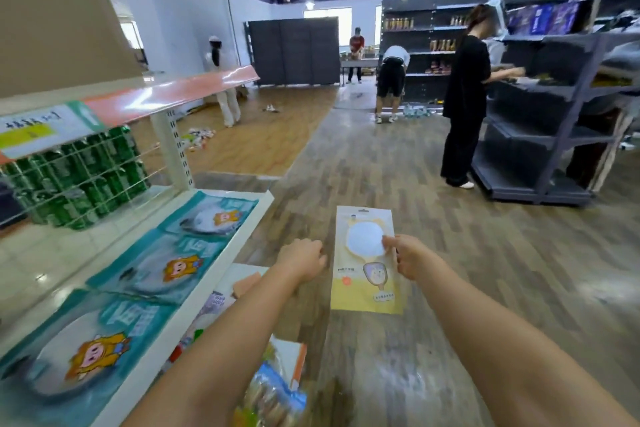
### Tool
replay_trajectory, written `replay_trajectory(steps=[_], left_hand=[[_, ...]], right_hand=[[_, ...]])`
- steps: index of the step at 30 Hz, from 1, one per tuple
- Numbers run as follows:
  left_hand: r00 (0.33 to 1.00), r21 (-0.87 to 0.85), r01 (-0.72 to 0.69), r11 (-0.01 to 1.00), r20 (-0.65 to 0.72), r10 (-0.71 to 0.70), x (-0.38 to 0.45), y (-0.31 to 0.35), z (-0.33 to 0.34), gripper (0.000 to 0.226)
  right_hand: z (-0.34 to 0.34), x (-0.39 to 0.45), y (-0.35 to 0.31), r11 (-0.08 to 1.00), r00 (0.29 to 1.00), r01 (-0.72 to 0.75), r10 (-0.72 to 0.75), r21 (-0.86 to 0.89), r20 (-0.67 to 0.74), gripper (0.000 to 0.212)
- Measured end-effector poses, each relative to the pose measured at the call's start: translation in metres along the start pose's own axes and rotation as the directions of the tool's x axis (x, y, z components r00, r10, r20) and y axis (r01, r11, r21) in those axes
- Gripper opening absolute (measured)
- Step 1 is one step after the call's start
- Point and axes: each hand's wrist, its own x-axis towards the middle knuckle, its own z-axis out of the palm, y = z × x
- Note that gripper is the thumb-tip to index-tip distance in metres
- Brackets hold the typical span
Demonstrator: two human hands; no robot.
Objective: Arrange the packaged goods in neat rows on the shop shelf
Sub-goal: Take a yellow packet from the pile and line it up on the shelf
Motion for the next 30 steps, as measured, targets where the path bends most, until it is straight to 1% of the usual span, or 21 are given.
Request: replay_trajectory(steps=[4,9,12,16,19,21,23,25,27,30], left_hand=[[0.991,-0.015,0.13,0.991,-0.033,-0.13,0.008,-0.031,-0.009,0.035],[0.951,0.0,0.306,0.952,-0.039,-0.305,0.009,-0.068,-0.026,0.036],[0.91,-0.022,0.412,0.911,-0.05,-0.412,0.004,-0.088,-0.031,0.037],[0.853,-0.031,0.519,0.854,-0.045,-0.52,-0.013,-0.107,-0.032,0.038],[0.799,-0.073,0.596,0.799,-0.04,-0.6,-0.031,-0.121,-0.026,0.036],[0.757,-0.094,0.647,0.757,-0.04,-0.652,-0.044,-0.128,-0.023,0.031],[0.724,-0.097,0.682,0.725,-0.048,-0.688,-0.059,-0.133,-0.02,0.032],[0.694,-0.121,0.709,0.695,-0.053,-0.718,-0.076,-0.136,-0.018,0.035],[0.667,-0.159,0.729,0.666,-0.056,-0.743,-0.095,-0.14,-0.014,0.033],[0.608,-0.147,0.781,0.606,-0.036,-0.793,-0.123,-0.149,-0.011,0.032]], right_hand=[[0.043,0.035,-0.021,0.999,0.99,0.02,-0.013,-0.048,0.139,0.031],[0.097,0.071,-0.05,0.996,0.943,0.061,-0.036,-0.066,0.332,0.03],[0.128,0.073,-0.062,0.995,0.908,0.086,-0.057,-0.053,0.414,0.026],[0.168,0.085,-0.061,0.99,0.861,0.075,-0.006,-0.116,0.508,0.035],[0.192,0.072,-0.06,0.979,0.824,0.091,0.029,-0.182,0.566,0.028],[0.207,0.057,-0.059,0.983,0.793,0.088,0.03,-0.163,0.609,0.024],[0.228,0.051,-0.057,0.987,0.765,0.077,0.032,-0.141,0.643,0.03],[0.251,0.042,-0.055,0.986,0.715,0.083,0.042,-0.144,0.698,0.037],[0.273,0.03,-0.05,0.981,0.661,0.101,0.058,-0.165,0.748,0.039],[0.298,0.008,-0.041,0.968,0.622,0.132,0.085,-0.212,0.779,0.036]])
